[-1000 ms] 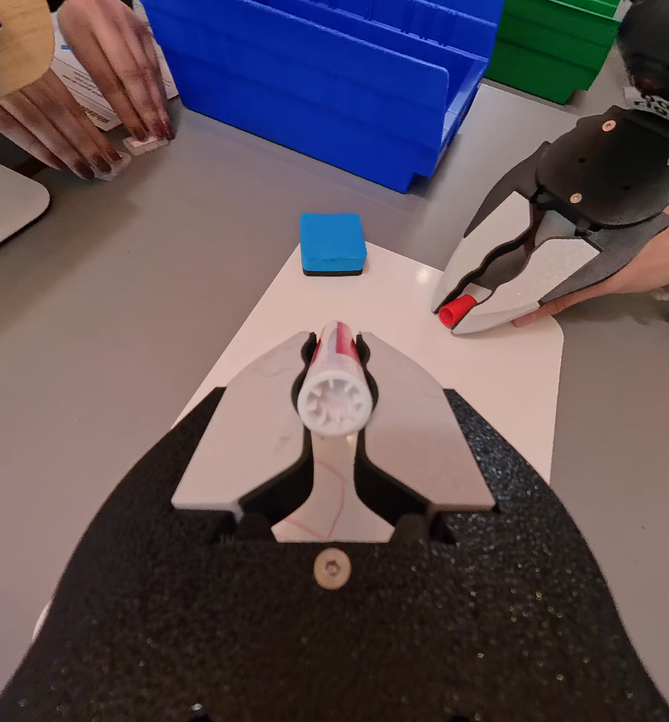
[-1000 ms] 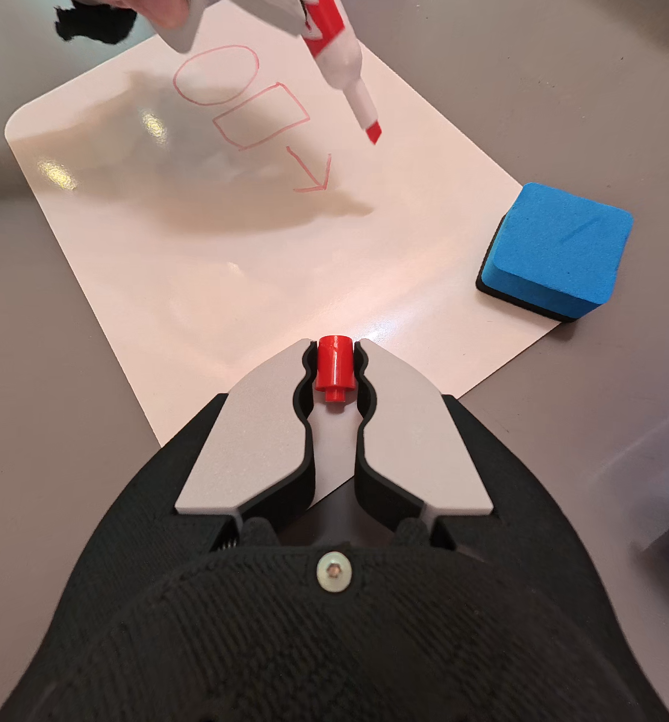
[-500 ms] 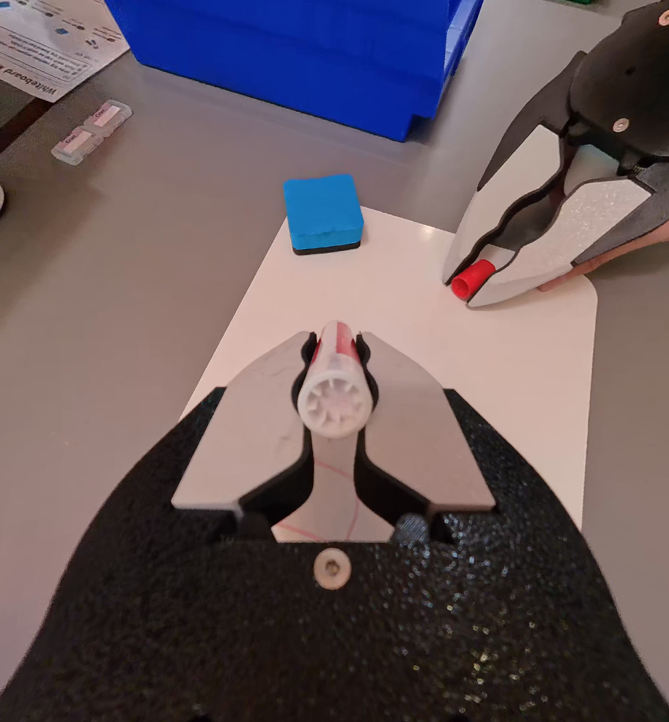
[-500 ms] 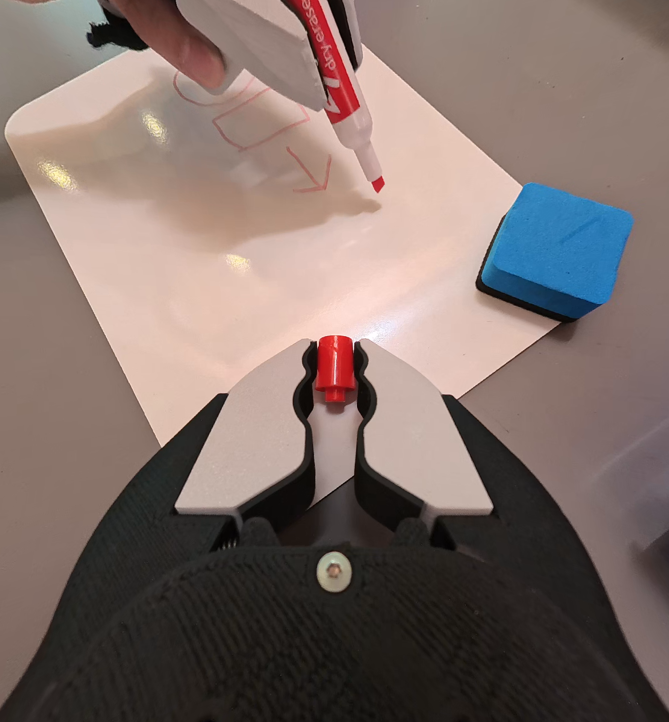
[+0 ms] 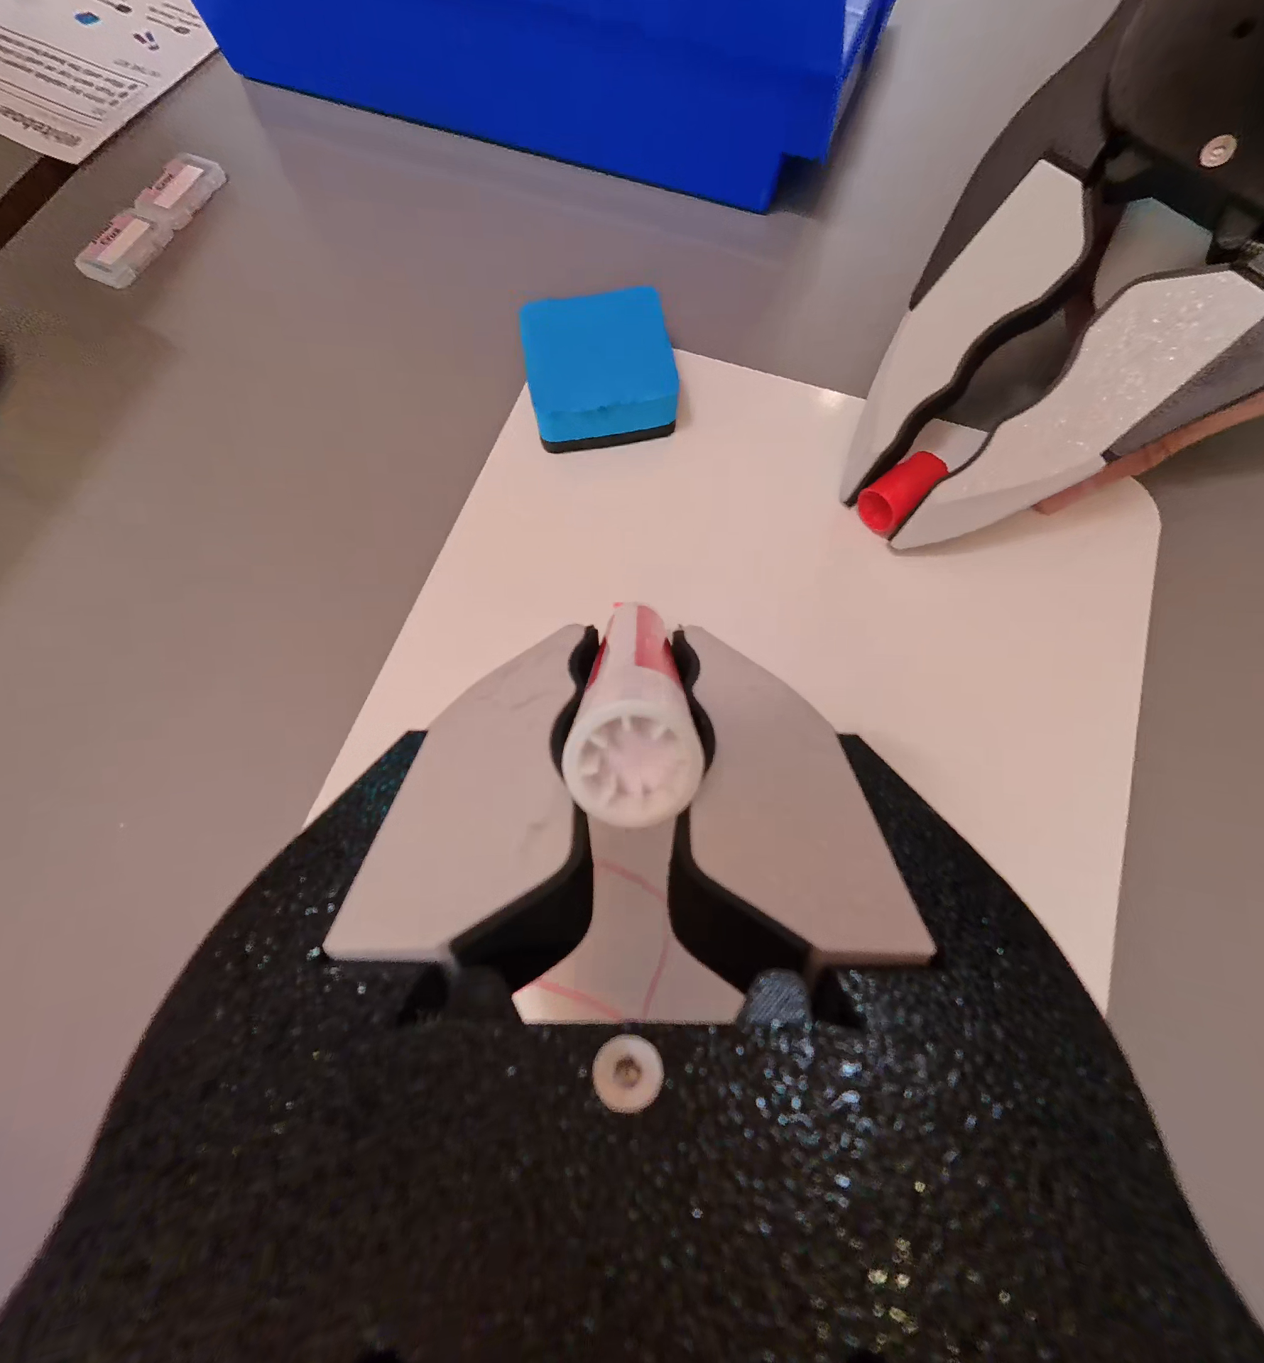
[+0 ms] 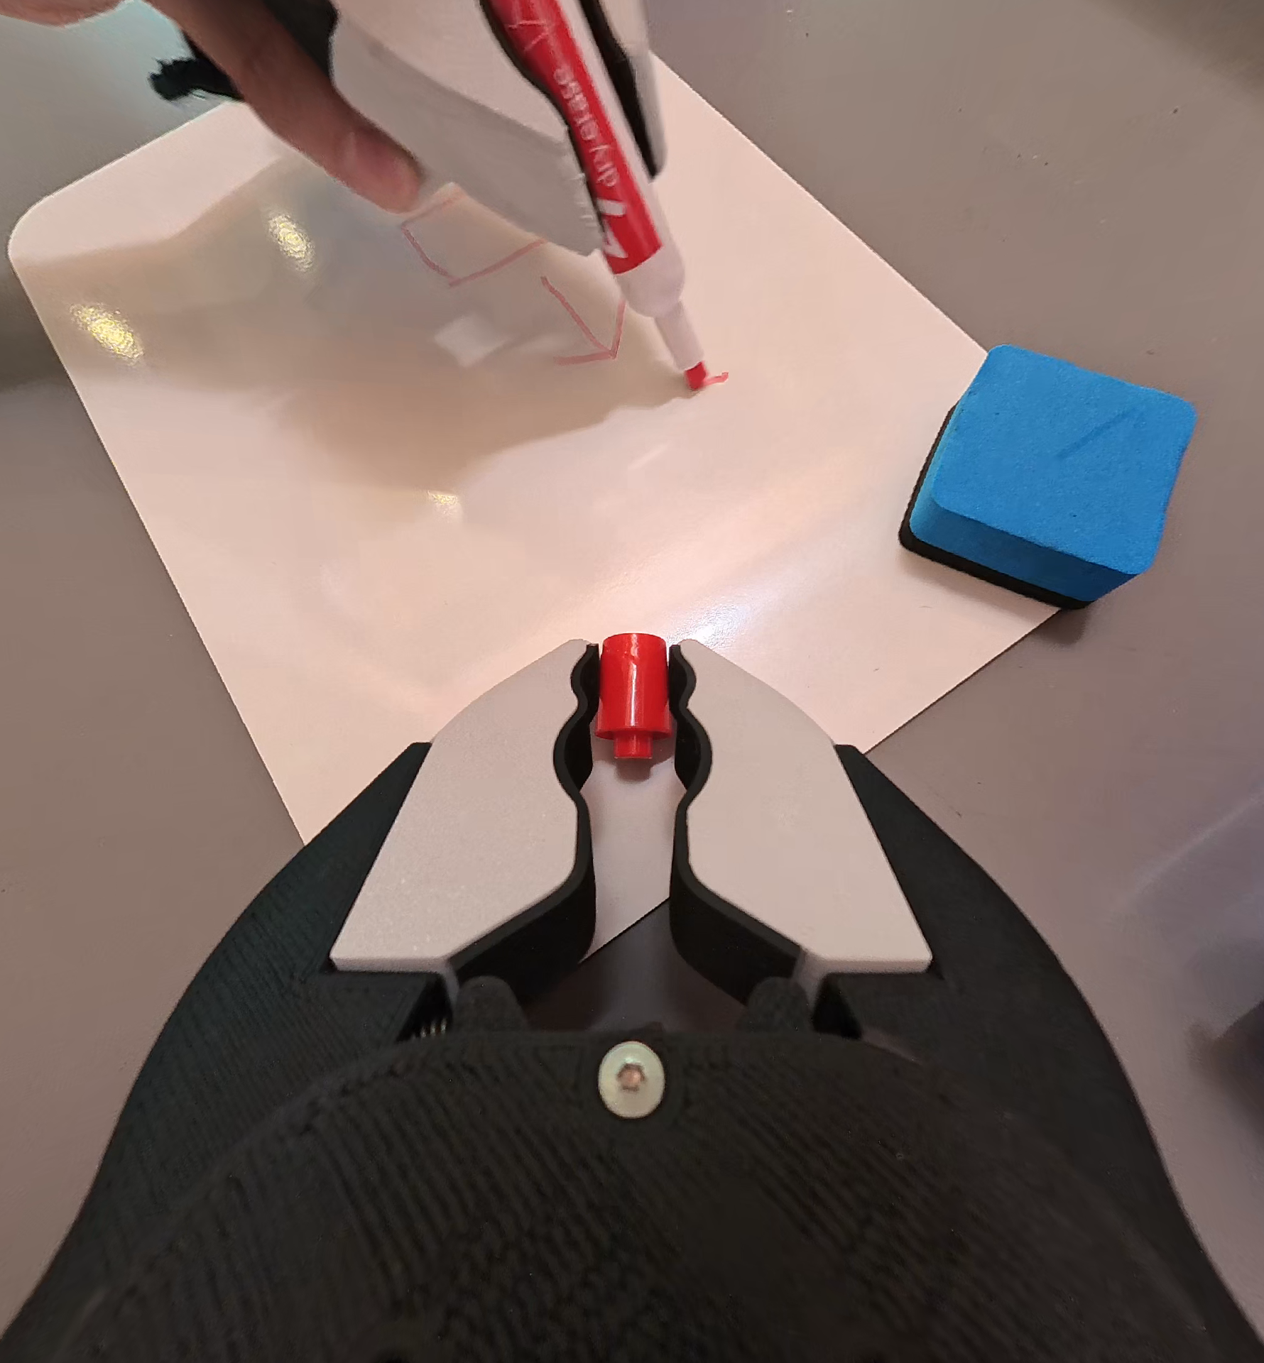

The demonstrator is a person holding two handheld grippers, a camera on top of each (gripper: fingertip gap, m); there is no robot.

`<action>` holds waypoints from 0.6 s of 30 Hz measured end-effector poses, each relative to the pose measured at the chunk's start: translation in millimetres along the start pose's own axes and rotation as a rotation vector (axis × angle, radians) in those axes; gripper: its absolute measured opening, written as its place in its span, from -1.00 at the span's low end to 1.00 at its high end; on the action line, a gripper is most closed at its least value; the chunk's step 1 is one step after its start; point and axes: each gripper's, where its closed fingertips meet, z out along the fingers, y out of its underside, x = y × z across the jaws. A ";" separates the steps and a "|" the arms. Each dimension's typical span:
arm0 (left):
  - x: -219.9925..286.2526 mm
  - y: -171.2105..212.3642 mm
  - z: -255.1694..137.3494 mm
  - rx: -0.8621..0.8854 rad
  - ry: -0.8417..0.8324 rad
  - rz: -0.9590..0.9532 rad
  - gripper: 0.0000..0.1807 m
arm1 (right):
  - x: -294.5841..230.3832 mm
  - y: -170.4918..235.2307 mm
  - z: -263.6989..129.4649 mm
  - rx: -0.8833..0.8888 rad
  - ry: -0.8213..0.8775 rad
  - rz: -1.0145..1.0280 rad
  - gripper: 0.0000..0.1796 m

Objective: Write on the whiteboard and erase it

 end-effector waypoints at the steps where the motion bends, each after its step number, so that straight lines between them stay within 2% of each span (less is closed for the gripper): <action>1: 2.3 1.2 -1.7 -0.007 0.003 0.001 -0.79 | 0.0 0.0 0.0 0.000 0.000 0.000 -0.80; 11: 29.1 10.8 -15.1 -0.025 0.006 0.033 -0.79 | 0.1 -0.1 -0.1 0.000 0.000 0.000 -0.80; 15: 13.2 -11.9 -24.0 0.106 -0.045 -0.029 -0.79 | 0.2 0.0 -0.1 0.000 0.000 0.000 -0.80; 18: -2.3 -18.1 -20.8 0.102 -0.079 -0.030 -0.79 | 0.2 0.0 -0.1 0.000 0.000 0.000 -0.80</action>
